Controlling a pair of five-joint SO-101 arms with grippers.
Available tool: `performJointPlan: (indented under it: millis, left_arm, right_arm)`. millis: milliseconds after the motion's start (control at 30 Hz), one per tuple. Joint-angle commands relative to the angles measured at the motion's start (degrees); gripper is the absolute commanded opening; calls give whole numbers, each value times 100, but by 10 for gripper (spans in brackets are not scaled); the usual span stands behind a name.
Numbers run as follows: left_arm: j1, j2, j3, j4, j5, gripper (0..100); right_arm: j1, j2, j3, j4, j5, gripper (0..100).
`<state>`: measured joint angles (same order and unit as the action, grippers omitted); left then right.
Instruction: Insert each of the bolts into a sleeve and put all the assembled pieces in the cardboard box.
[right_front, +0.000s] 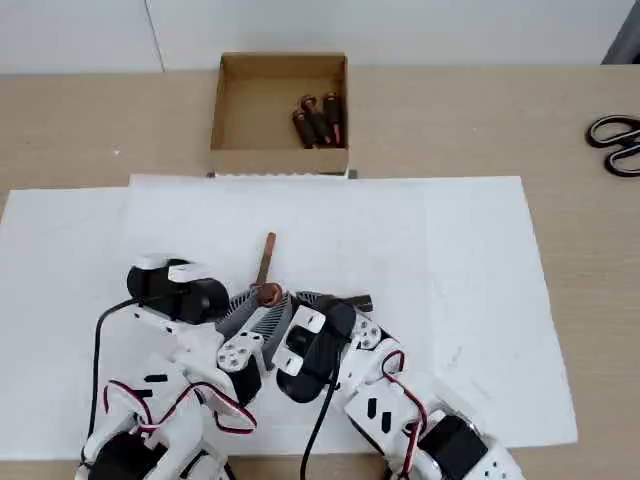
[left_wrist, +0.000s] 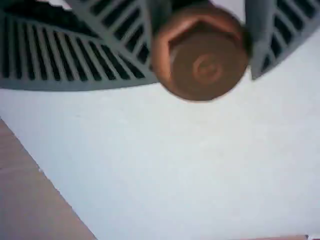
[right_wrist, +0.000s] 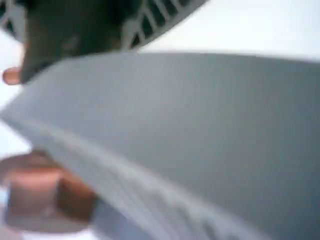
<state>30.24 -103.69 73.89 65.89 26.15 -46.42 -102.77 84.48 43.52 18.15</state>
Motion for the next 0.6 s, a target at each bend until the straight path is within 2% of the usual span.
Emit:
performJointPlan:
  millis: [0, 233, 433, 567]
  left_arm:
    - [176, 18, -48, 0, 0, 9]
    - [176, 44, -189, 35, 9, 167]
    - [114, 44, -303, 123, 18, 176]
    - [-299, 53, -532, 123, -9, 176]
  right_arm:
    - [22, -66, -246, -347, 62, 2]
    - [31, -40, -237, -347, 62, 2]
    - [84, -75, -79, -356, 62, 2]
    - [171, -75, -35, -365, 62, 2]
